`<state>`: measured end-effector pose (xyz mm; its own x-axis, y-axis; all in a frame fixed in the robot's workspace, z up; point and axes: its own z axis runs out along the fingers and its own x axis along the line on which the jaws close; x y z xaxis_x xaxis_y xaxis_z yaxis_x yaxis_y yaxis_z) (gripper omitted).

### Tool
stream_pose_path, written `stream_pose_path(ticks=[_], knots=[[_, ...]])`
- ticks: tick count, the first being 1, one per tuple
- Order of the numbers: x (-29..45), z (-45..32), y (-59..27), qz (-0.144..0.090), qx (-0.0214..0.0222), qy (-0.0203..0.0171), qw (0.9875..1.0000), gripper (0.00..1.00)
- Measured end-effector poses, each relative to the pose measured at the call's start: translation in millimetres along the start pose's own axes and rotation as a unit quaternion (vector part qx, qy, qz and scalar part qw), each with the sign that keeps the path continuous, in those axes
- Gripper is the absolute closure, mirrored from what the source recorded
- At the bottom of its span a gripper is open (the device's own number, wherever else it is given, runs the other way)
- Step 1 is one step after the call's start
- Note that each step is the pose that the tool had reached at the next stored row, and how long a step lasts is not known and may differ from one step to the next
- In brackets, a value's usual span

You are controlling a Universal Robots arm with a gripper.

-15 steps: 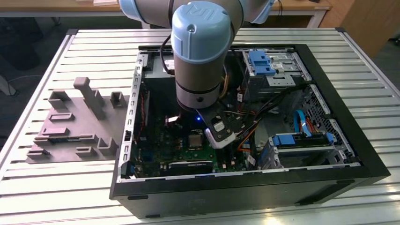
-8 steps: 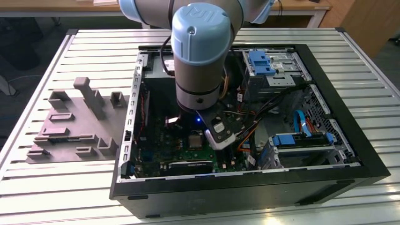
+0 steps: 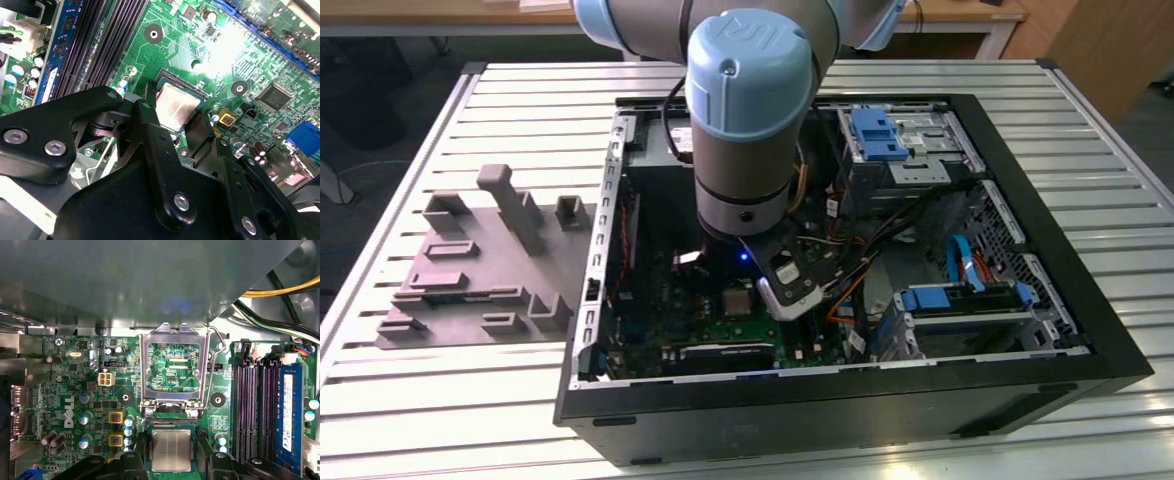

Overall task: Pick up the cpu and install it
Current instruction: 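Place the cpu into insertion slot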

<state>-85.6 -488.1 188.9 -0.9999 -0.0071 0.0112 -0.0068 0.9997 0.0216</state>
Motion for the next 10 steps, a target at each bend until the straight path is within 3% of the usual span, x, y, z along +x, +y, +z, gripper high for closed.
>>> stream_pose_path(ticks=[6,7,10], knots=[[0.0,0.2,0.0,0.000,-0.0001,0.0000,1.0000,0.52],[0.0,0.2,0.0,0.000,-0.0001,0.0000,1.0000,0.45],[0.0,-0.3,0.0,0.000,0.0001,0.0000,1.0000,0.45]])
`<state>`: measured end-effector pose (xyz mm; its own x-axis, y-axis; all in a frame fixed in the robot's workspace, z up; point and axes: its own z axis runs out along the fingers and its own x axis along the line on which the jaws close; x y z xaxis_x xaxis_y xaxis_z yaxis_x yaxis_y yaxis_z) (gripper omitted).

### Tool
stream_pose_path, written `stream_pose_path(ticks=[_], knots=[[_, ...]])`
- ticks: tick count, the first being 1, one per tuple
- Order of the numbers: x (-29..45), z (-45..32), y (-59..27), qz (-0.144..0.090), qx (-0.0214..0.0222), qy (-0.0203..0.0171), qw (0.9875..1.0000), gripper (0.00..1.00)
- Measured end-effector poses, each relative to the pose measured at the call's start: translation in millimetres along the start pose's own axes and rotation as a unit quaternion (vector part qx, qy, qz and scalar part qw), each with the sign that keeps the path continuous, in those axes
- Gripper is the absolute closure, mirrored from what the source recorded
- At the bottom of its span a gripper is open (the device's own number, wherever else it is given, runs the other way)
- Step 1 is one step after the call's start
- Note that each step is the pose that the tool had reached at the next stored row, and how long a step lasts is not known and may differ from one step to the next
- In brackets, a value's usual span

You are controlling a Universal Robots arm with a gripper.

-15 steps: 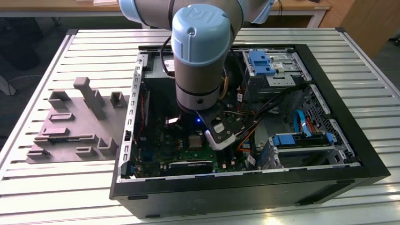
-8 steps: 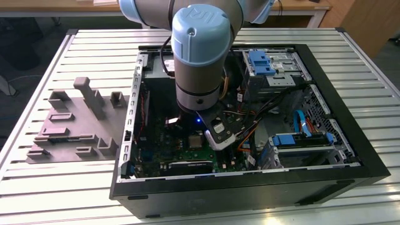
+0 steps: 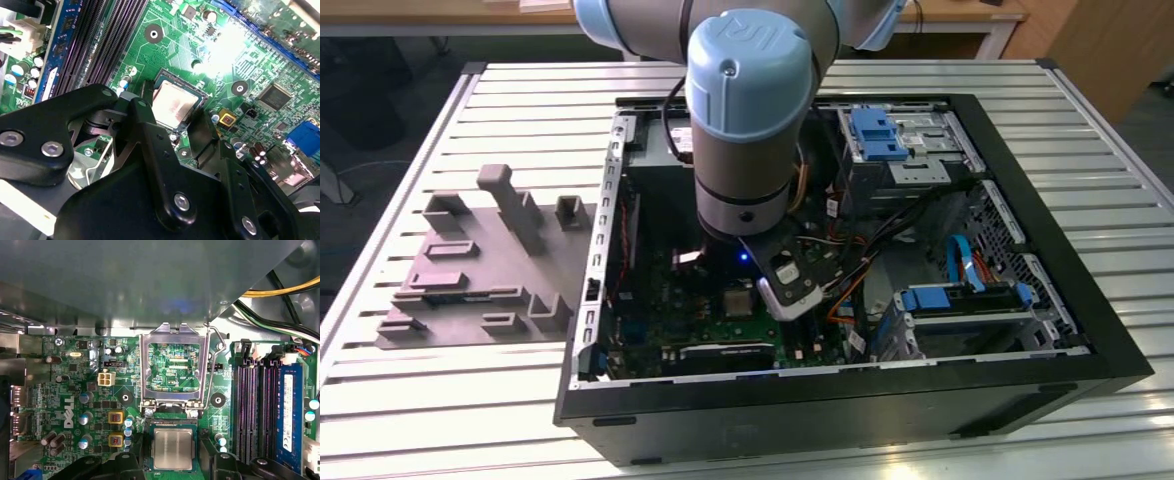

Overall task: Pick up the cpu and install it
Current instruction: 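Place the cpu into insertion slot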

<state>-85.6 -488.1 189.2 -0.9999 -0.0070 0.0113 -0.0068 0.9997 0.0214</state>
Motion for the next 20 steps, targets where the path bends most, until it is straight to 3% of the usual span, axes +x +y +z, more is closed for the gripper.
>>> stream_pose_path(ticks=[8,9,12,16,17,20], knots=[[-0.1,-1.0,0.1,0.000,-0.0001,-0.0002,1.0000,0.47],[-0.1,-1.0,0.1,0.000,-0.0001,-0.0001,1.0000,0.54],[0.0,-1.7,0.1,0.000,-0.0001,0.0002,1.0000,0.54],[-0.4,-6.1,0.2,0.000,-0.0002,0.0032,1.0000,0.55],[-0.4,-6.1,0.2,0.000,-0.0001,0.0033,1.0000,0.62],[-0.6,-5.8,0.1,0.000,-0.0001,0.0033,1.0000,0.62]])
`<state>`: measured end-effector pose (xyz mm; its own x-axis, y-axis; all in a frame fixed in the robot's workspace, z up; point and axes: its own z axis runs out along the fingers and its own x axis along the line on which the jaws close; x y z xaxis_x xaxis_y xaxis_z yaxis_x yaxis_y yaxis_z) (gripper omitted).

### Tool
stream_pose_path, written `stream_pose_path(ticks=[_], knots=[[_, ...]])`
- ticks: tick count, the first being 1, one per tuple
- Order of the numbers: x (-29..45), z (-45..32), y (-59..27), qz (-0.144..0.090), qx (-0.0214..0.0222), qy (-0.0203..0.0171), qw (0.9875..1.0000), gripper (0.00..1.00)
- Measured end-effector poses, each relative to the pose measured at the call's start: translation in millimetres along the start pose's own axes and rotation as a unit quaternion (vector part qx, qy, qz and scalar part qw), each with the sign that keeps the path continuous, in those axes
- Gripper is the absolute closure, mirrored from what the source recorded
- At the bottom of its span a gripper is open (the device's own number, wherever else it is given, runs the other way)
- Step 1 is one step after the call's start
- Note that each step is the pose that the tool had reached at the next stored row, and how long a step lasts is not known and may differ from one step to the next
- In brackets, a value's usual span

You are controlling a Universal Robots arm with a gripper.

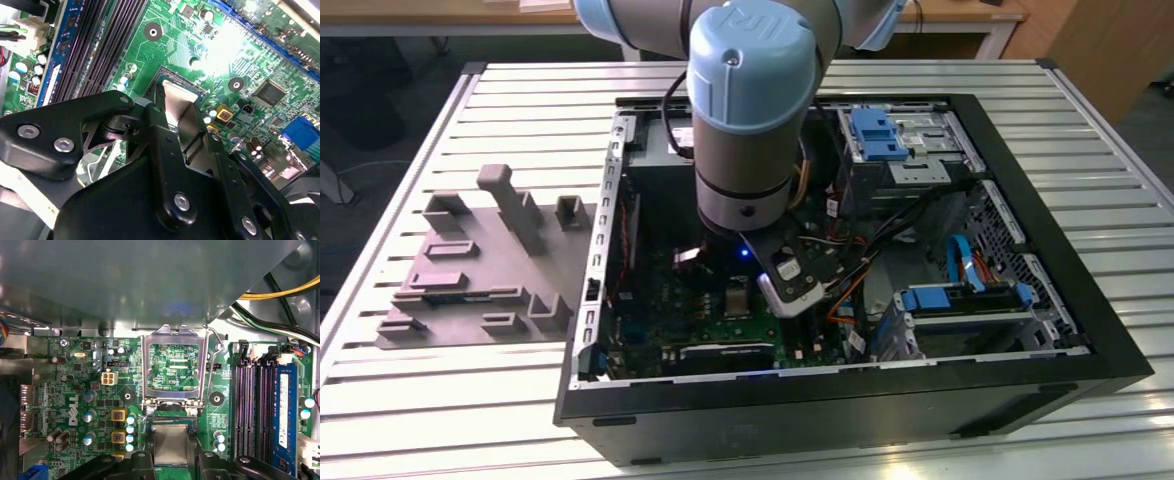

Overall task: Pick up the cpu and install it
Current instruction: 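Place the cpu into insertion slot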

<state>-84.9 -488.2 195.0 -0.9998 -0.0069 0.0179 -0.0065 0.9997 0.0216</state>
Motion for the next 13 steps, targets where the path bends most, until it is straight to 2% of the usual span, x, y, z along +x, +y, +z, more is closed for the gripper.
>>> stream_pose_path(ticks=[4,5,6,7,8,13], knots=[[0.0,-2.0,0.0,-0.002,0.0001,0.0003,1.0000,0.62],[0.0,-2.3,0.0,-0.002,0.0000,0.0003,1.0000,0.61],[0.0,-2.2,0.0,-0.002,-0.0001,0.0003,1.0000,0.55],[0.0,-2.2,0.0,-0.002,-0.0001,0.0003,1.0000,0.55],[0.0,-2.3,0.0,-0.002,-0.0002,0.0003,1.0000,0.49],[0.0,-1.2,-0.1,-0.002,-0.0022,0.0003,1.0000,0.47]])
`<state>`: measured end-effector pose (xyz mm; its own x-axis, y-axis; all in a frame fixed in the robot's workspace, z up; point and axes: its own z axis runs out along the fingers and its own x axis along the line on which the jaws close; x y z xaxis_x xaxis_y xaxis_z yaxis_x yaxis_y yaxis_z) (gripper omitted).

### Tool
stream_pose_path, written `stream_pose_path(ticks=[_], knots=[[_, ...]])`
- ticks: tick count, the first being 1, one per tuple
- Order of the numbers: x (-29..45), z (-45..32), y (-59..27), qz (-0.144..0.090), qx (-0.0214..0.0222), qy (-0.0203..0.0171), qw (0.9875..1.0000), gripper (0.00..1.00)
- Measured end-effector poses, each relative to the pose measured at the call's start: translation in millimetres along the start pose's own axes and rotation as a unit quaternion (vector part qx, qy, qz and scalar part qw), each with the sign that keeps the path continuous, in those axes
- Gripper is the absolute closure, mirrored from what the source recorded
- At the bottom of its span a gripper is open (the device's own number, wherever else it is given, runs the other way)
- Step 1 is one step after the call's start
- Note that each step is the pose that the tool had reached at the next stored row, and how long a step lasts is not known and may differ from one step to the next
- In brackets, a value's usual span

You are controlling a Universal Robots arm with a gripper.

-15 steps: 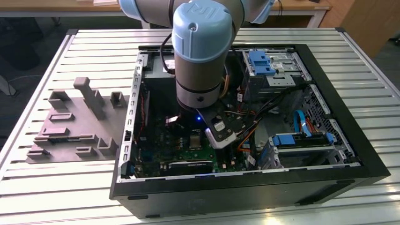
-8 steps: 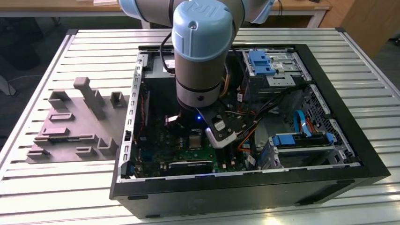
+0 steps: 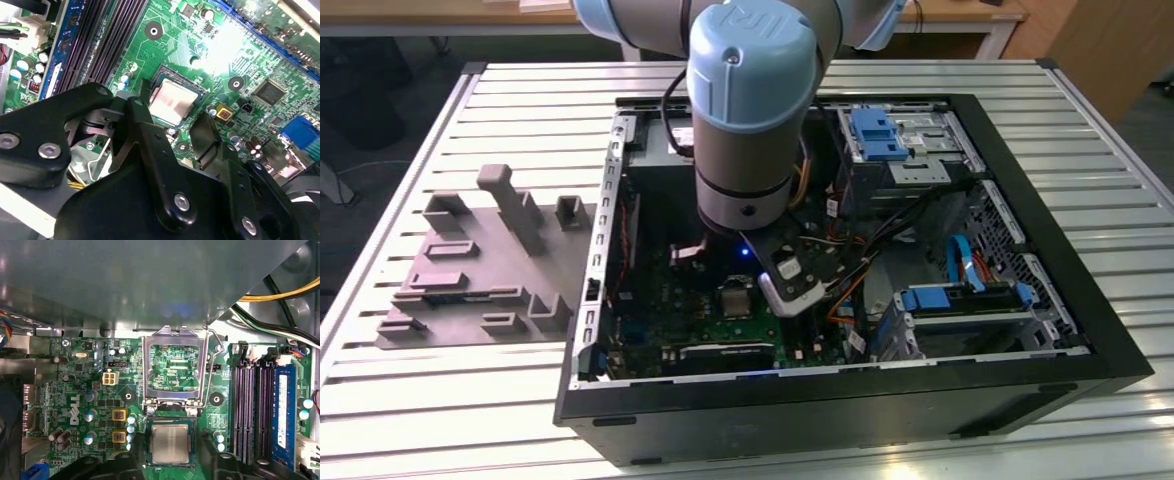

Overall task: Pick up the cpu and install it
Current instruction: 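Place the cpu into insertion slot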

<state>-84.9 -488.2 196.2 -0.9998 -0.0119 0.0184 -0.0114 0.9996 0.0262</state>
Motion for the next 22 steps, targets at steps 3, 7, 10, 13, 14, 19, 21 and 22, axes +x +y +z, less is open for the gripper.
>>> stream_pose_path(ticks=[3,7,10,13,14,19,21,22], knots=[[-0.1,2.1,0.0,0.000,-0.0022,0.0000,1.0000,0.42],[-0.1,4.5,-0.1,0.000,-0.0052,0.0000,1.0000,0.42],[-0.1,5.8,-0.2,0.000,-0.0066,0.0000,1.0000,0.49],[-0.1,6.0,-0.2,0.000,-0.0070,0.0000,1.0000,0.56],[-0.2,5.4,-0.1,0.000,-0.0075,-0.0001,1.0000,0.56],[-0.1,2.3,0.0,0.005,-0.0074,0.0004,1.0000,0.56],[-0.1,2.8,-0.1,0.008,-0.0073,0.0004,0.9999,0.56],[-0.1,2.8,-0.1,0.009,-0.0073,0.0004,0.9999,0.56]])
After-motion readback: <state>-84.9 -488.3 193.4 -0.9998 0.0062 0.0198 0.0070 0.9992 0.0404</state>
